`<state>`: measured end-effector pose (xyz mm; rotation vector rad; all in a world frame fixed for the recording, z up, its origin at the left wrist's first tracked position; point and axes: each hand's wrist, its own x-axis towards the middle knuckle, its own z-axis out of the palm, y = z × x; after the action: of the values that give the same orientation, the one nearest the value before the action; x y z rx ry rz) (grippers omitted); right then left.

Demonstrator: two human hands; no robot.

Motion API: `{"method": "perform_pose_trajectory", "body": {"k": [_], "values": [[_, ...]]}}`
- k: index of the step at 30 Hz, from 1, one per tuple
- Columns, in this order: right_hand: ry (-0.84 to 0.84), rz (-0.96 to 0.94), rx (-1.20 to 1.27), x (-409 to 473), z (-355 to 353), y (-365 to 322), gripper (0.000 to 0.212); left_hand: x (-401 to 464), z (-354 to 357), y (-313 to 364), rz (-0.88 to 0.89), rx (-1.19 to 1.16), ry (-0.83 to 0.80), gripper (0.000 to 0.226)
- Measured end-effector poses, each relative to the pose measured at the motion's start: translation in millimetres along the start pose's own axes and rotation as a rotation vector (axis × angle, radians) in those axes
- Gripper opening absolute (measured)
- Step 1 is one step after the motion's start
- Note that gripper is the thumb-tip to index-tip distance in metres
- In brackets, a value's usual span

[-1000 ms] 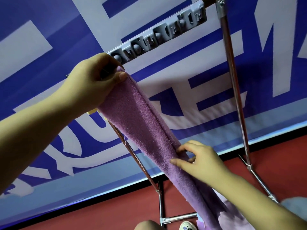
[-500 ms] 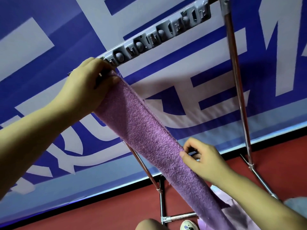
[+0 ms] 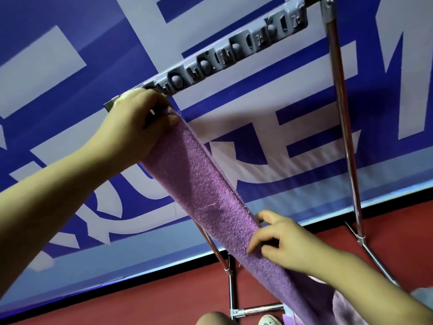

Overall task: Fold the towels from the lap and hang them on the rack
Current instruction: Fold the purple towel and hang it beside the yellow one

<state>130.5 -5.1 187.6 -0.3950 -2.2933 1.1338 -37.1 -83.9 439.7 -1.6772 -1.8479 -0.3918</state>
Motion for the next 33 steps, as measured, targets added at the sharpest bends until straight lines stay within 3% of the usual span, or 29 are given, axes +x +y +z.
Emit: {"method": "perform_pose_trajectory", "body": {"k": [4, 10, 17, 19, 21, 25, 29, 33], "values": [[-0.137, 0.112, -0.036, 0, -4, -2, 0.049, 0, 10, -4, 0.052, -0.081, -0.034, 0.019], [-0.099, 0.221, 0.382, -7, -14, -23, 0.053, 9, 33, -3, 0.002, -0.107, 0.006, 0.021], [-0.025, 0.129, 0.881, -9, -34, -53, 0.028, -7, 95, 23, -0.211, -0.287, -0.294, 0.017], [0.019, 0.121, 1.02, -10, -39, -56, 0.023, -23, 113, 34, -0.317, -0.432, -0.431, 0.021], [0.072, 0.131, 1.098, -12, -42, -56, 0.026, -44, 124, 46, -0.47, -0.696, -0.462, 0.024], [0.2, 0.205, 1.164, -17, -36, -48, 0.028, -98, 129, 71, -0.797, -1.188, -0.238, 0.029], [0.298, 0.246, 1.151, -25, -29, -40, 0.026, -145, 137, 95, -0.852, -1.382, -0.236, 0.053], [0.244, 0.227, 1.224, -34, -33, -41, 0.035, -159, 140, 111, -0.91, -1.564, -0.29, 0.058]]}}
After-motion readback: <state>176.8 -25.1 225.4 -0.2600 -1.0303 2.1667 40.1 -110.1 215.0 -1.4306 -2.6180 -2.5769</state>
